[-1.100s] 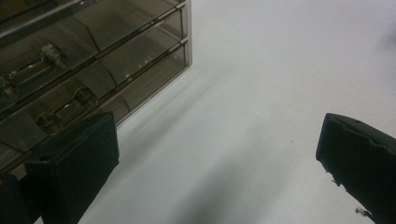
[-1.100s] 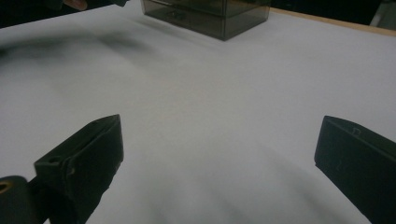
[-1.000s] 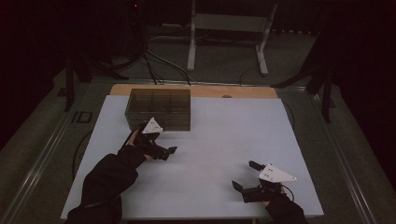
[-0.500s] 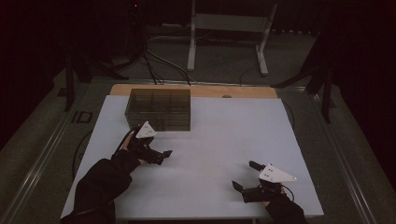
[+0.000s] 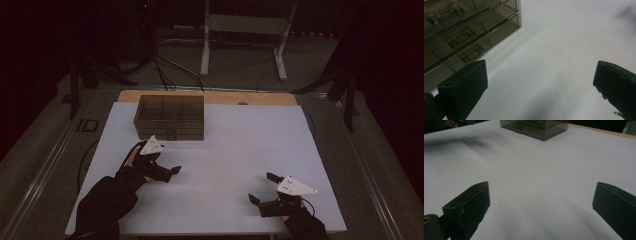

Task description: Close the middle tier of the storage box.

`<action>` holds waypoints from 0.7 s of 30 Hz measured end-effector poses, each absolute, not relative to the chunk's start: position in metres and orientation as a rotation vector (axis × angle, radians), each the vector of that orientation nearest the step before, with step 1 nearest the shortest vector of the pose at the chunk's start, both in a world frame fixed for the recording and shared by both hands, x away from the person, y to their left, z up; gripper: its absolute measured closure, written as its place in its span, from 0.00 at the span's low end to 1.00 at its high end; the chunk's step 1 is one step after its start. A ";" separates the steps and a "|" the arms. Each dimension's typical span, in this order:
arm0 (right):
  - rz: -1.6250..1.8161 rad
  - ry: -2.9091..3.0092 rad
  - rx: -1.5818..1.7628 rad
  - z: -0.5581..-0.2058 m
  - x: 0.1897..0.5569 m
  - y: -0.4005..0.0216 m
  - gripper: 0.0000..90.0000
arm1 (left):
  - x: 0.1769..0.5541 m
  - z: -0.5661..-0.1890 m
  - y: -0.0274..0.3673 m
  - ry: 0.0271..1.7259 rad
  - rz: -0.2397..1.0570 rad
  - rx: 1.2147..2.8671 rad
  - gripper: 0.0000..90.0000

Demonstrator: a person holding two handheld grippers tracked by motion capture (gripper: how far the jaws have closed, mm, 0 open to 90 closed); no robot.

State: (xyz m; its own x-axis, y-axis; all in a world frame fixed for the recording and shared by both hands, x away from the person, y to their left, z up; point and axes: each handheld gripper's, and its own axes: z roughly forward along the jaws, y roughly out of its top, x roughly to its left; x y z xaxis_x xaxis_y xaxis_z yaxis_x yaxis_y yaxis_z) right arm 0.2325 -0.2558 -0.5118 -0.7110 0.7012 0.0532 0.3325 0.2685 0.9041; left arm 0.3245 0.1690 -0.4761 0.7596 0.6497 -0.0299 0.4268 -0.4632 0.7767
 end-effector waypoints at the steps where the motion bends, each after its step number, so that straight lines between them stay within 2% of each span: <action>1: 1.425 2.185 0.940 -0.511 0.232 -0.256 0.01 | 0.323 -0.476 0.170 0.802 0.349 2.123 0.01; 21: 1.422 2.187 0.939 -0.512 0.232 -0.255 0.01 | 0.298 -0.496 0.190 0.873 0.356 2.074 0.01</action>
State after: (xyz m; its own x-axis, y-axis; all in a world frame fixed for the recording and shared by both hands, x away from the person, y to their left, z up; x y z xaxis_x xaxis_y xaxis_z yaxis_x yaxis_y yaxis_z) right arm 0.2322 -0.2553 -0.5117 -0.7111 0.7012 0.0514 0.3313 0.2697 0.9041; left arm 0.2976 0.1903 -0.4961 0.7177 0.6940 -0.0567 0.4566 -0.4076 0.7908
